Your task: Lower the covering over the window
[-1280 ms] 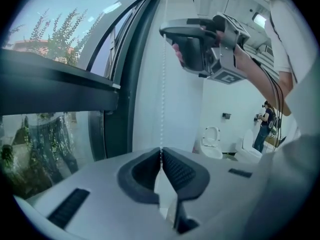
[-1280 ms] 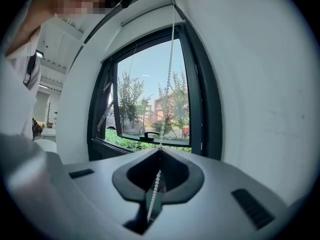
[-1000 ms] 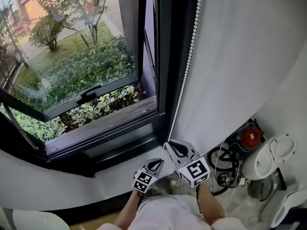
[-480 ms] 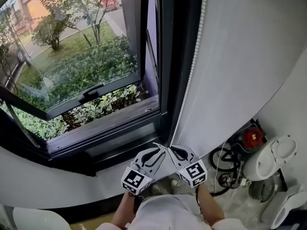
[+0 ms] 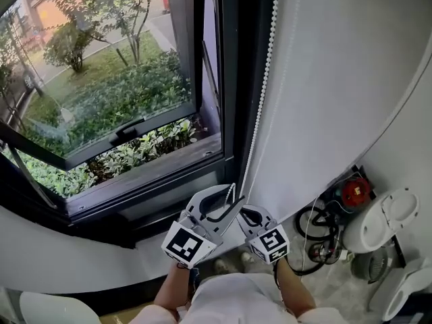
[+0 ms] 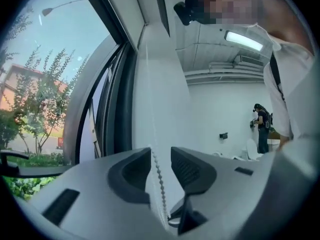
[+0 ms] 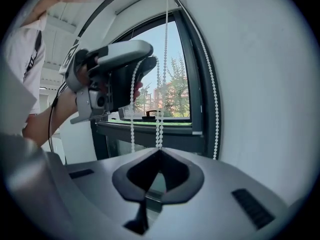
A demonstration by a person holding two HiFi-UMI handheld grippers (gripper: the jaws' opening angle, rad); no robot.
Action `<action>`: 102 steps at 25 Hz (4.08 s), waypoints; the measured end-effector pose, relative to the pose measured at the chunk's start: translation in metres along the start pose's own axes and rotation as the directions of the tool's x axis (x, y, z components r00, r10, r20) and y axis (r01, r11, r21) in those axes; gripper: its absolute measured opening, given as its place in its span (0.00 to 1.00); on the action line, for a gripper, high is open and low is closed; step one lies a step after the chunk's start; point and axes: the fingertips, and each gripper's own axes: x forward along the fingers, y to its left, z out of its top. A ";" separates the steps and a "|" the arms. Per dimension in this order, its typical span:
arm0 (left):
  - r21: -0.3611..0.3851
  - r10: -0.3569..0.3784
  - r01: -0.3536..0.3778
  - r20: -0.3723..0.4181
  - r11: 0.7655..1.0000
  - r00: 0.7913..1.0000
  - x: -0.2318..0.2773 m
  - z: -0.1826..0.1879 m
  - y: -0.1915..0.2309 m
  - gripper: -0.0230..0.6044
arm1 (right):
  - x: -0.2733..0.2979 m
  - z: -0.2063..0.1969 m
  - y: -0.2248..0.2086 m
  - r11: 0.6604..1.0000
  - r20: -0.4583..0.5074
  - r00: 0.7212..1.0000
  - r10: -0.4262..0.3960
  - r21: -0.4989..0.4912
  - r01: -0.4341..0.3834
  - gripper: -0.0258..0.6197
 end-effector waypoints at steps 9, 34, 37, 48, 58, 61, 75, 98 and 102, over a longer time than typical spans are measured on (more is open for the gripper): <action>-0.020 0.014 -0.014 -0.009 1.000 1.000 0.024 0.007 0.005 0.15 | 0.002 0.002 0.009 1.000 0.002 1.000 0.012 -0.004 -0.012 0.03; -0.151 -0.015 -0.006 -0.140 0.989 0.990 0.009 -0.099 -0.010 0.06 | 0.015 -0.083 0.011 0.998 -0.180 0.983 0.026 0.060 -0.016 0.03; -0.160 -0.016 -0.012 -0.175 0.987 0.984 0.008 -0.121 -0.012 0.06 | 0.015 -0.096 0.010 0.997 -0.201 0.979 0.026 0.081 -0.010 0.03; -0.186 -0.019 -0.015 -0.175 0.982 0.984 0.003 -0.140 -0.018 0.06 | 0.002 -0.095 0.017 1.000 -0.264 0.964 0.009 -0.015 -0.014 0.20; -0.176 -0.016 -0.017 -0.181 0.984 0.983 0.000 -0.142 -0.017 0.06 | -0.032 -0.001 0.000 0.998 -0.081 0.996 -0.048 -0.054 0.044 0.20; -0.172 -0.015 -0.016 -0.178 0.985 0.984 0.000 -0.143 -0.018 0.06 | -0.038 0.036 -0.002 0.995 -0.009 0.999 -0.053 -0.080 0.052 0.19; -0.143 -0.031 0.004 -0.191 0.990 0.981 -0.006 -0.141 -0.028 0.06 | -0.043 0.195 -0.005 0.976 0.302 0.953 -0.018 -0.203 0.083 0.17; -0.042 0.001 -0.002 -0.021 0.999 1.000 -0.024 -0.025 -0.006 0.28 | -0.038 0.202 -0.011 0.972 0.314 0.949 -0.013 -0.219 0.086 0.04; -0.014 -0.019 0.020 0.036 1.000 0.999 -0.018 0.015 0.000 0.28 | -0.039 0.201 -0.011 0.973 0.314 0.949 -0.012 -0.214 0.083 0.04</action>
